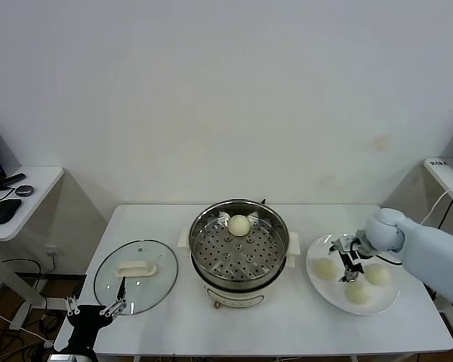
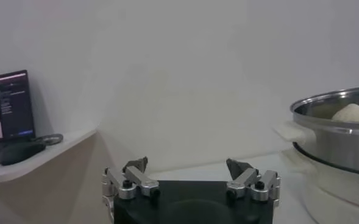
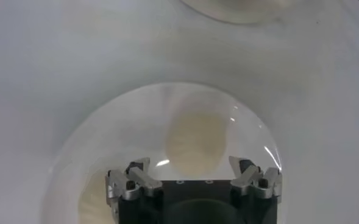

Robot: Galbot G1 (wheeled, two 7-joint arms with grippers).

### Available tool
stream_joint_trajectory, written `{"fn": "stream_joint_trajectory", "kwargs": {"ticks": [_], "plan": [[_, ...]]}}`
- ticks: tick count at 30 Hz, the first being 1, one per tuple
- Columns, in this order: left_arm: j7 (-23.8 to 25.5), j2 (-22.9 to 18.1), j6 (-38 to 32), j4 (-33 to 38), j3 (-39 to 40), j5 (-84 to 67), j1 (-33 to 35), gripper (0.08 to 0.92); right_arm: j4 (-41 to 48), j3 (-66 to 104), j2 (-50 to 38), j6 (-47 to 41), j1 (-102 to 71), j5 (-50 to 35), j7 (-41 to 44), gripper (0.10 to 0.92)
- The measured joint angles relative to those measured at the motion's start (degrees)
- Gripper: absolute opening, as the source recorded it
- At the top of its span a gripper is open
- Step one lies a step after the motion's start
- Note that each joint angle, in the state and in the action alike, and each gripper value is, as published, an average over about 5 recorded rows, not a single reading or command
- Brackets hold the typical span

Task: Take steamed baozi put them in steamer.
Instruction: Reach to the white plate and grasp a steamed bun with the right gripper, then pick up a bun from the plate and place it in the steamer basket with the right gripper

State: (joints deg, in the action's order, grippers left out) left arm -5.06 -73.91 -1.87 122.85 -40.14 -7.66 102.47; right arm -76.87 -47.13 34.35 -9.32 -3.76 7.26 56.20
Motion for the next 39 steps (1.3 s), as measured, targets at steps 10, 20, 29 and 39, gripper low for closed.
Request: {"fn": "stream_joint_trajectory", "kwargs": {"ticks": [10, 20, 29, 39], "plan": [[-0.1, -0.1, -0.3, -0.2, -0.6, 0.1, 0.2, 0.823, 3.1, 1.4, 3.5, -0.5, -1.4, 0.7, -0.5, 0.823], [-0.1, -0.1, -0.3, -0.3, -0.8, -0.2, 0.1, 0.823, 4.8, 2.2, 5.1, -1.0, -2.2, 1.3, 0.5, 0.678], [-0.1, -0.2, -0.2, -0.3, -0.7, -0.4, 0.1, 0.823, 4.0, 1.7, 4.5, -1.5, -0.9, 0.3, 1.8, 0.455], [0.1, 0.2, 0.0, 0.1, -0.7, -1.1, -0.3, 0.823, 0.1, -2.7, 0.3, -2.5, 8.4, -5.5, 4.4, 0.458]]}}
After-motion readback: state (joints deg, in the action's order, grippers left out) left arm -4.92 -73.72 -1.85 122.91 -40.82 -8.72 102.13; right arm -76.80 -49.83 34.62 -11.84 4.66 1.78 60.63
